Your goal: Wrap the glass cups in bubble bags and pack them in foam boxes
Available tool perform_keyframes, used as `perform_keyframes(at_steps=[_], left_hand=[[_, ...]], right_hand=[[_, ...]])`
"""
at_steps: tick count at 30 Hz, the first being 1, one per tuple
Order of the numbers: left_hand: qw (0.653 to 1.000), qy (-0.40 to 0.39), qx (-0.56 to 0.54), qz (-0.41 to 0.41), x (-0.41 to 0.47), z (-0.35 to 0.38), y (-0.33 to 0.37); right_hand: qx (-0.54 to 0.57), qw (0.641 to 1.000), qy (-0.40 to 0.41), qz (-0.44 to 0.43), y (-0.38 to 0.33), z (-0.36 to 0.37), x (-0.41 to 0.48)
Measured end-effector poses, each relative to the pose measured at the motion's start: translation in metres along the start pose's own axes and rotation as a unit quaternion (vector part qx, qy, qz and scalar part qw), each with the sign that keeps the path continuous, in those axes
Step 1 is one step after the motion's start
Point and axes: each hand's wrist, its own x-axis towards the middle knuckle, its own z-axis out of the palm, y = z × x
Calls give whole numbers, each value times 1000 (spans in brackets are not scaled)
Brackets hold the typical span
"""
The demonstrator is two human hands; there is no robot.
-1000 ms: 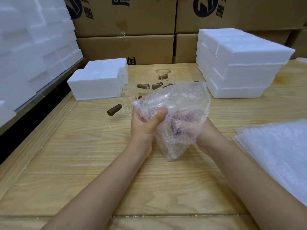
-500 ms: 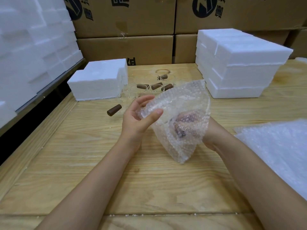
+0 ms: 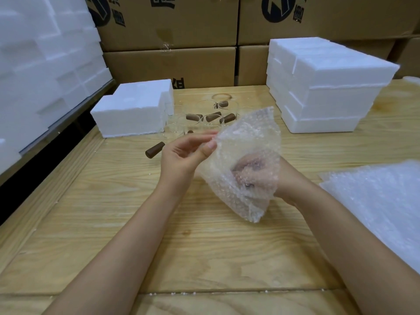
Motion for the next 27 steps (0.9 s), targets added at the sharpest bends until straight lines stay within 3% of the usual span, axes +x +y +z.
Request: perform_keyframes(at_steps=[5, 8, 10, 14, 18, 22, 27], left_hand=[[1000, 9, -5, 27, 0, 0, 0], [999, 2, 11, 31, -1, 3, 2], [999, 35, 5, -7, -2, 5, 0], [966, 135, -148, -164, -1, 3, -2], [944, 46, -207, -253, -4, 4, -5], [951, 42, -203, -228, -5, 9, -10], [965, 24, -163, -203, -6, 10, -9]], right_hand=[[-30, 1000, 7, 8, 0, 3, 1], [30, 999, 18, 8, 1, 6, 2], [89, 996, 23, 15, 1, 8, 2], [188, 980, 57, 16, 4, 3, 0], [210, 975, 62, 47, 3, 1, 1], [131, 987, 38, 84, 2, 4, 2], [109, 988, 23, 108, 4, 0, 2]])
